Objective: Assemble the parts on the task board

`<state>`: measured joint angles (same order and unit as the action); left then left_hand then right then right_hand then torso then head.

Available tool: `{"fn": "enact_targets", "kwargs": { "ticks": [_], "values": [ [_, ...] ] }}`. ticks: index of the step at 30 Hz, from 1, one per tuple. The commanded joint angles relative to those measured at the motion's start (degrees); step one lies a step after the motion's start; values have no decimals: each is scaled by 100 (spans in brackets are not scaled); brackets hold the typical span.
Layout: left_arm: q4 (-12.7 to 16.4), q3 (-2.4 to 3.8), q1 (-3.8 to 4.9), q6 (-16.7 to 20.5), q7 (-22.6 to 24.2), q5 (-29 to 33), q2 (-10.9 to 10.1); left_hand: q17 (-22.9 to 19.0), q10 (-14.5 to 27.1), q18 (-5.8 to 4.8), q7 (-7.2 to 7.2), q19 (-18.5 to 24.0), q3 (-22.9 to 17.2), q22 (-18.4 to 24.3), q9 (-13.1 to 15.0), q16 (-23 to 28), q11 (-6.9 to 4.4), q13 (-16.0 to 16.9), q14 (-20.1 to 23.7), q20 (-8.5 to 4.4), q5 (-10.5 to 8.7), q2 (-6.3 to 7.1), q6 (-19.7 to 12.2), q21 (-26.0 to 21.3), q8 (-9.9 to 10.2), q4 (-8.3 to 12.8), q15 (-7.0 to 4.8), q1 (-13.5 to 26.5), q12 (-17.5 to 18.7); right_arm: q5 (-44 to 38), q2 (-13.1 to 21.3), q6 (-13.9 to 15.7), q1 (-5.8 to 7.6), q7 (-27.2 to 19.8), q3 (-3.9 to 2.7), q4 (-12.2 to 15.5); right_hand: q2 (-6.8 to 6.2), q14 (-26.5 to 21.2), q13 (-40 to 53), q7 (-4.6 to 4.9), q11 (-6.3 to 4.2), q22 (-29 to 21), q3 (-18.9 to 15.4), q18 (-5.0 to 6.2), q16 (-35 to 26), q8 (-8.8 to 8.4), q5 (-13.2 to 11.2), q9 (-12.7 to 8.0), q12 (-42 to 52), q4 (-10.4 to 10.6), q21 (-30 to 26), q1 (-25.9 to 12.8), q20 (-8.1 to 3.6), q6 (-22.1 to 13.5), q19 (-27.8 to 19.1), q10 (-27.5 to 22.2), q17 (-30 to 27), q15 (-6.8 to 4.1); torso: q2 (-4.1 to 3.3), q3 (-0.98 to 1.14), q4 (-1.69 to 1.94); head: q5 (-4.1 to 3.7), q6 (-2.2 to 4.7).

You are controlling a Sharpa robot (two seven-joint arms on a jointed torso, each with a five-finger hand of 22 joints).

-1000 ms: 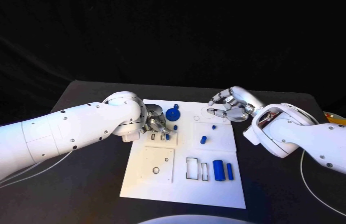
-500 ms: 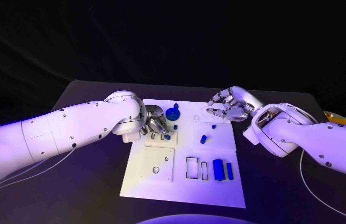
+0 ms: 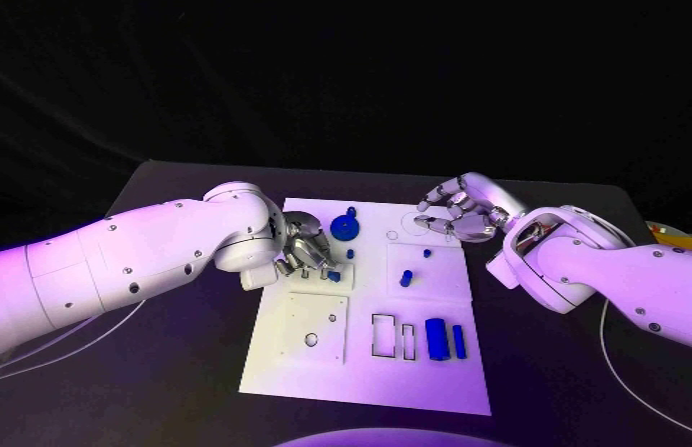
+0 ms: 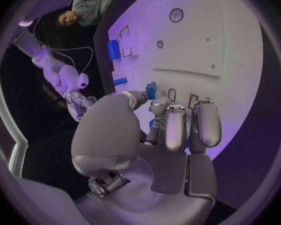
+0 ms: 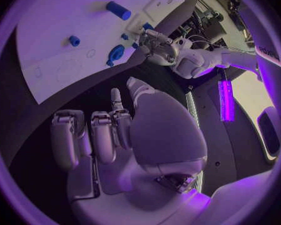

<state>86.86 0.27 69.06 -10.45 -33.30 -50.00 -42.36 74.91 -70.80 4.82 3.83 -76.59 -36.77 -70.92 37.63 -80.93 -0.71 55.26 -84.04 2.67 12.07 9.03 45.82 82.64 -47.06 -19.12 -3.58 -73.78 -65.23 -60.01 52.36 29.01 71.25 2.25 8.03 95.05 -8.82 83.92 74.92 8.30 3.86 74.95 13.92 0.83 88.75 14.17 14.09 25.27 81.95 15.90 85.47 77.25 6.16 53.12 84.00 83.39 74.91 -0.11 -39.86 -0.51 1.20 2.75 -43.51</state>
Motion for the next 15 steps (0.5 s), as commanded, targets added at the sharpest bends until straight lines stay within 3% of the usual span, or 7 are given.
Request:
{"fn": "enact_targets", "kwargs": {
  "ticks": [1, 15],
  "values": [
    [102, 3, 4, 221, 121, 148, -72, 111, -34, -77, -46, -58, -503, -14, 216, 6, 1, 19, -225, -1, 38, 31, 13, 38, -48, 467, -39, -69, -31, -16, -1, -5, -6, 17, 0, -3, 10, 496, 750, -1, -30, 1184, 2, 50, -34, 32, 27, 8, 2, 42, -25, -44, -56, -45, 306, 20, 1016, -37, 4, 1, 6, 10, -1],
    [515, -18, -47, 922, 763, -1423, -386, 137, -131, -101, -62, -143, -864, -145, 333, -10, -21, 123, -236, -20, 37, 257, 35, 93, -85, 623, -60, -134, -113, -3, 32, 10, -31, -3, 0, 2, 25, 496, 746, -2, -29, 1183, -6, 50, -35, 40, 28, 15, -1, 61, -28, -85, -56, -50, 305, 18, 1013, -37, 10, -9, 11, 6, -28]
  ]
}}
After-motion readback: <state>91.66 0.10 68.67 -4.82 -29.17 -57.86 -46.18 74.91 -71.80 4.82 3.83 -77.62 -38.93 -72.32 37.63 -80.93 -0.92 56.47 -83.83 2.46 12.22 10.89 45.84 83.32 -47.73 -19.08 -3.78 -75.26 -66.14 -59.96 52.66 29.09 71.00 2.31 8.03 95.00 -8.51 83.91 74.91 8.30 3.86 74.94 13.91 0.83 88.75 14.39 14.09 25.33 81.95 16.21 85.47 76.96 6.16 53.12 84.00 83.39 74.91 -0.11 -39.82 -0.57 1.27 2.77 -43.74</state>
